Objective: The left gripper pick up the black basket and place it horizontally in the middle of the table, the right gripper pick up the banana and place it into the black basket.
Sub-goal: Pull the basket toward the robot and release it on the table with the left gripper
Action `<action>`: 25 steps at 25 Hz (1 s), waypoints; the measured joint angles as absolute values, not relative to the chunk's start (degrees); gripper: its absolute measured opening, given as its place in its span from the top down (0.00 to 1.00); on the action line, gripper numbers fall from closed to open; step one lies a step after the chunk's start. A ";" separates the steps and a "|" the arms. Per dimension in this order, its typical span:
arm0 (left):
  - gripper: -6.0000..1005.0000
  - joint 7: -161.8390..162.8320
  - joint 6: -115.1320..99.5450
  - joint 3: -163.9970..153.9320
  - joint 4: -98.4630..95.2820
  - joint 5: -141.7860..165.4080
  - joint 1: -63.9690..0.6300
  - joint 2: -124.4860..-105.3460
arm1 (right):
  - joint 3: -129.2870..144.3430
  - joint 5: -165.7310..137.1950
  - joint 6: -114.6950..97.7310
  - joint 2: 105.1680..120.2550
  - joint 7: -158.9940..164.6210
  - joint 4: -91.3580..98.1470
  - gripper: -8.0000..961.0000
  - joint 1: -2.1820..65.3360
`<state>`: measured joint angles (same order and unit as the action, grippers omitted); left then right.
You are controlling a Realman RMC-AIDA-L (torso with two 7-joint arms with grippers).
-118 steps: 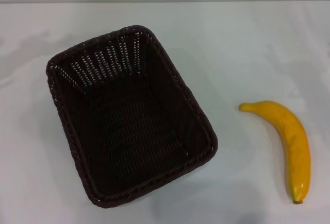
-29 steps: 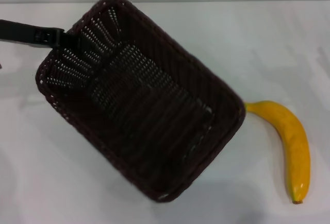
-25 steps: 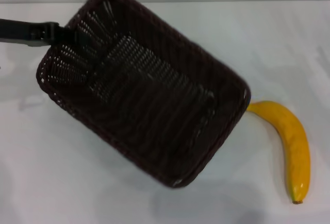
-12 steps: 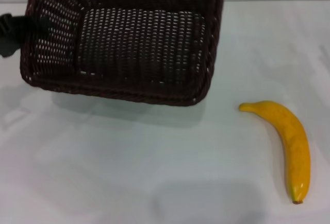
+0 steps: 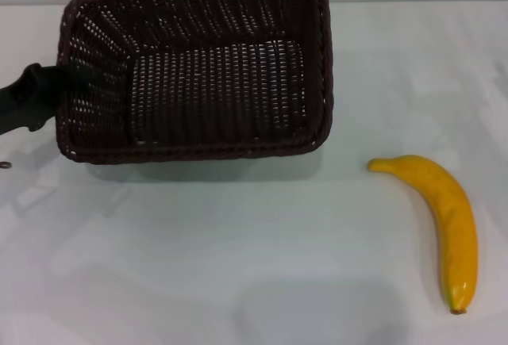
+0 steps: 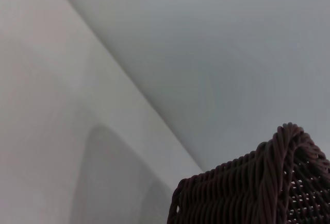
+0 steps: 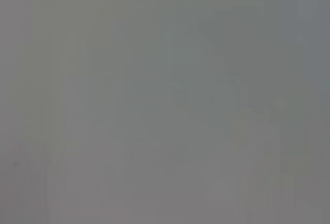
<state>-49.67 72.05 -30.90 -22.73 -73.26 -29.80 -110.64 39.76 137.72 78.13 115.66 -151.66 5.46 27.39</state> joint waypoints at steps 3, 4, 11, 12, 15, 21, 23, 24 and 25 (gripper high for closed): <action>0.71 -49.37 71.02 -30.99 -22.11 -72.83 -30.50 -110.67 | 39.53 137.72 77.20 115.63 -151.85 6.03 0.12 27.41; 0.70 -49.17 70.84 -31.01 -22.03 -72.33 -30.90 -110.67 | 39.46 137.72 76.91 115.62 -152.02 6.09 0.12 27.41; 0.69 -47.77 69.58 -31.03 -21.89 -69.44 -33.61 -110.71 | 39.30 137.72 75.29 115.58 -152.70 7.52 0.12 27.13; 0.69 -47.77 69.58 -31.03 -21.89 -69.44 -33.61 -110.71 | 39.30 137.72 75.22 115.56 -152.71 7.81 0.12 27.02; 0.68 -46.73 69.61 -31.03 -22.13 -68.44 -34.59 -110.55 | 39.25 137.78 75.07 115.46 -152.73 8.17 0.12 26.89; 0.52 -46.40 69.95 -31.02 -22.47 -68.00 -35.46 -110.57 | 39.19 137.99 74.76 115.39 -152.79 8.22 0.12 26.83; 0.43 -46.71 70.00 -31.02 -22.56 -67.74 -35.59 -110.66 | 39.20 138.07 74.75 115.39 -152.95 8.22 0.12 26.82; 0.42 -46.95 70.05 -31.02 -22.65 -67.54 -35.60 -110.66 | 39.19 138.11 74.75 115.39 -153.07 8.22 0.12 26.81; 0.42 -47.38 70.26 -31.03 -22.77 -67.47 -35.59 -110.63 | 39.19 138.11 74.75 115.39 -153.07 8.22 0.12 26.81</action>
<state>-47.38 70.26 -31.03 -22.77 -67.47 -35.59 -110.63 39.19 138.11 74.75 115.39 -153.07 8.22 26.81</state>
